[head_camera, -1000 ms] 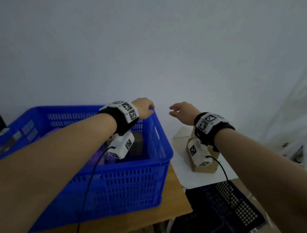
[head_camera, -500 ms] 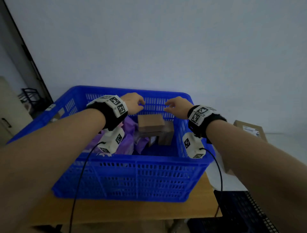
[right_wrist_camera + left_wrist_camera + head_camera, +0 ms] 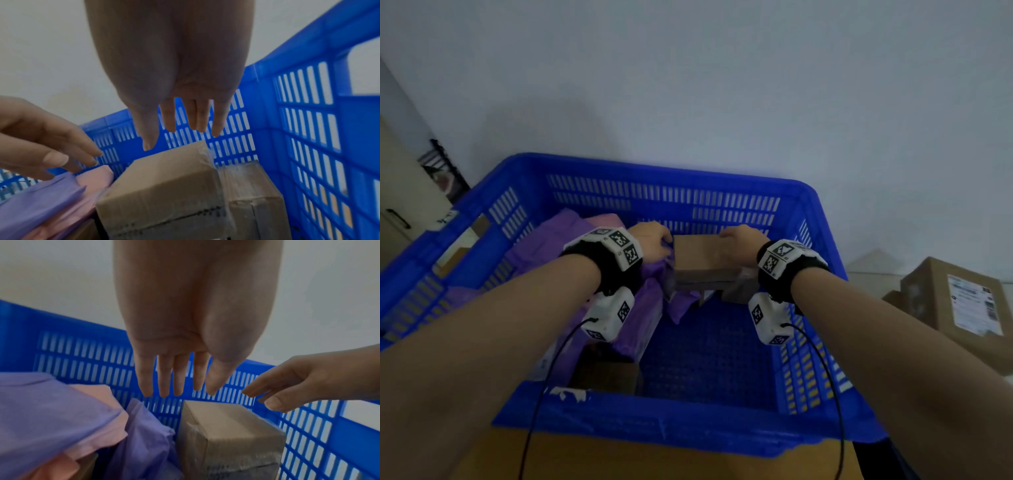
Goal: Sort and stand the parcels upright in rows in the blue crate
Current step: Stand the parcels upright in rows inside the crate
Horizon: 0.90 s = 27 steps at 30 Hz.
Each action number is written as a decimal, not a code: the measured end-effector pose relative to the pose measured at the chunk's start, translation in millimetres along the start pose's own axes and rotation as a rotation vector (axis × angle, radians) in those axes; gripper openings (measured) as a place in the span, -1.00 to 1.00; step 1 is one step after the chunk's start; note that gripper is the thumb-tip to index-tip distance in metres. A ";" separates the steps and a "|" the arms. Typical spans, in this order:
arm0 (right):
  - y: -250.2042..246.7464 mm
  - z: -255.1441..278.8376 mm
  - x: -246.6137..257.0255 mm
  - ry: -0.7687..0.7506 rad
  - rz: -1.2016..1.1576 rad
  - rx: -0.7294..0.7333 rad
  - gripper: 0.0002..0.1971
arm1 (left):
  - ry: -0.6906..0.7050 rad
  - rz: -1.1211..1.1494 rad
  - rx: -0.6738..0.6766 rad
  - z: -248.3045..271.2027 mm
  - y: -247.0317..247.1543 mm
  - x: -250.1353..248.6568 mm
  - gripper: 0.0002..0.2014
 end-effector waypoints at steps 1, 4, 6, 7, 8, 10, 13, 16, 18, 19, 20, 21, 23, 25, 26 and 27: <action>5.4 -2.6 -3.1 0.008 0.016 0.032 -0.29 | -0.008 0.015 0.024 -5.6 7.1 1.8 -0.58; 20.6 -9.8 -17.1 0.083 -0.054 0.087 -0.01 | -0.020 0.060 0.089 -18.3 28.1 6.5 -0.55; 29.5 -13.5 -23.4 0.118 -0.109 0.088 0.05 | -0.025 0.094 0.125 -22.2 39.9 9.1 -0.55; 33.7 -15.1 -25.8 0.130 -0.130 0.086 0.06 | -0.019 0.105 0.139 -24.1 45.0 10.7 -0.56; 37.5 -16.0 -27.2 0.140 -0.160 0.081 0.08 | -0.011 0.116 0.151 -26.9 50.4 13.1 -0.58; 43.7 -15.8 -29.0 0.167 -0.246 0.050 0.08 | 0.003 0.149 0.159 -31.4 60.0 18.5 -0.59; 49.1 -17.2 -32.2 0.176 -0.349 -0.044 -0.02 | 0.029 0.254 0.142 -36.8 71.4 25.0 -0.57; 50.7 -17.7 -33.5 0.187 -0.410 -0.124 -0.06 | 0.050 0.406 0.100 -40.0 73.0 28.7 -0.59; 48.3 -17.8 -33.0 0.195 -0.446 -0.148 -0.07 | 0.049 0.497 0.087 -42.0 70.7 30.9 -0.58; 45.1 -16.7 -32.3 0.208 -0.466 -0.157 -0.08 | 0.045 0.548 0.079 -42.3 68.0 31.2 -0.56; 41.2 -15.6 -32.6 0.216 -0.496 -0.173 -0.08 | 0.036 0.607 0.073 -41.9 64.8 31.3 -0.54; 36.3 -13.2 -33.3 0.234 -0.532 -0.187 -0.06 | 0.015 0.678 0.075 -41.8 61.9 31.4 -0.52; 26.0 -10.5 -37.9 0.263 -0.592 -0.233 -0.03 | 0.011 0.800 0.082 -41.7 53.0 31.3 -0.47; 15.5 -6.7 -40.9 0.289 -0.620 -0.268 -0.06 | 0.087 0.828 0.069 -42.5 40.8 31.8 -0.42; 11.0 -5.6 -42.5 0.294 -0.649 -0.283 -0.07 | 0.137 0.820 0.047 -43.4 35.0 31.8 -0.40; 5.7 -3.7 -43.1 0.298 -0.688 -0.308 -0.06 | 0.178 0.799 0.023 -43.5 29.8 31.7 -0.37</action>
Point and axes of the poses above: each hand's wrist, its own z-axis away from the middle knuckle, its own y-axis out of the palm, x = y × z, the point moved 5 cm from there along -z, towards the middle knuckle, and after that the axes turned 1 degree about x, right-handed, at the moved point
